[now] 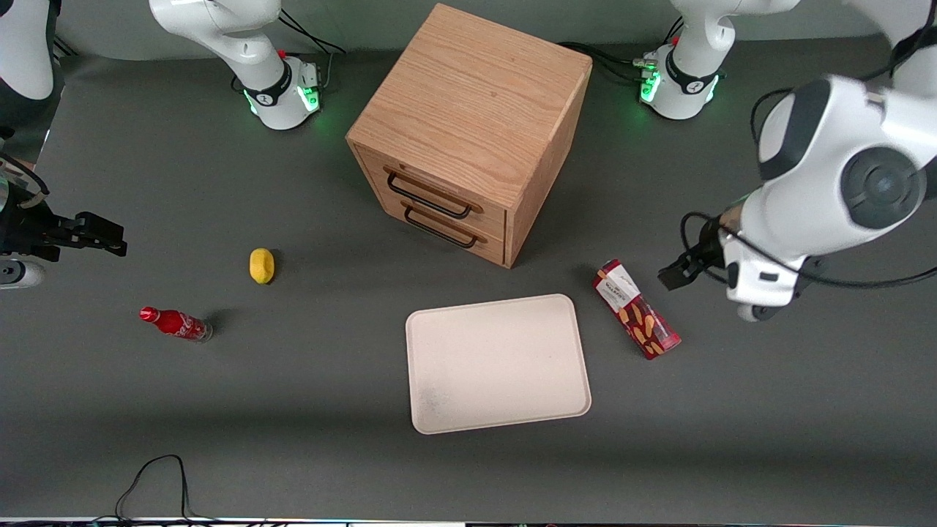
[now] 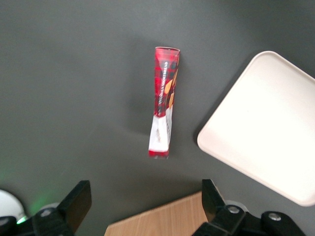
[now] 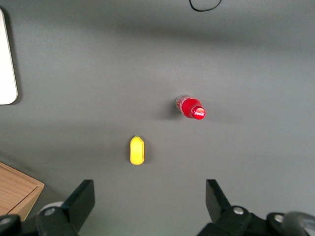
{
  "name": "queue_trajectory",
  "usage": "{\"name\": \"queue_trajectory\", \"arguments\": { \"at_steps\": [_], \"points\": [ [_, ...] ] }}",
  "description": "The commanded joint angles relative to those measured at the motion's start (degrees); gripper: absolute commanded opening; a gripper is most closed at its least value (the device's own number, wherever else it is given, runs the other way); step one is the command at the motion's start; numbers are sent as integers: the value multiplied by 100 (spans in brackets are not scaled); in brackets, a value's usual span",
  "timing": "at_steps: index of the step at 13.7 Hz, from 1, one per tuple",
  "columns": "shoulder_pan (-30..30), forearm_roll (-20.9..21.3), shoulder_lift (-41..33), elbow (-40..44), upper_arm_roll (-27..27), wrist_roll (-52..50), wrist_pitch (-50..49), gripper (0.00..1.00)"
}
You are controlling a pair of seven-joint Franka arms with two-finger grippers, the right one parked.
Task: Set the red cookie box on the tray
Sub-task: 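Move the open left gripper down over the red shortbread box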
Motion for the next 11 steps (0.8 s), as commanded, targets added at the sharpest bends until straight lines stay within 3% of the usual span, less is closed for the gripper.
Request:
{"name": "queue_trajectory", "arguments": {
  "at_steps": [1, 9, 11],
  "points": [
    [-98, 9, 152, -602, 28, -96, 794, 100],
    [-151, 219, 812, -1402, 28, -26, 2271, 99],
    [-178, 561, 1041, -1429, 28, -26, 2465, 99]
  ]
}}
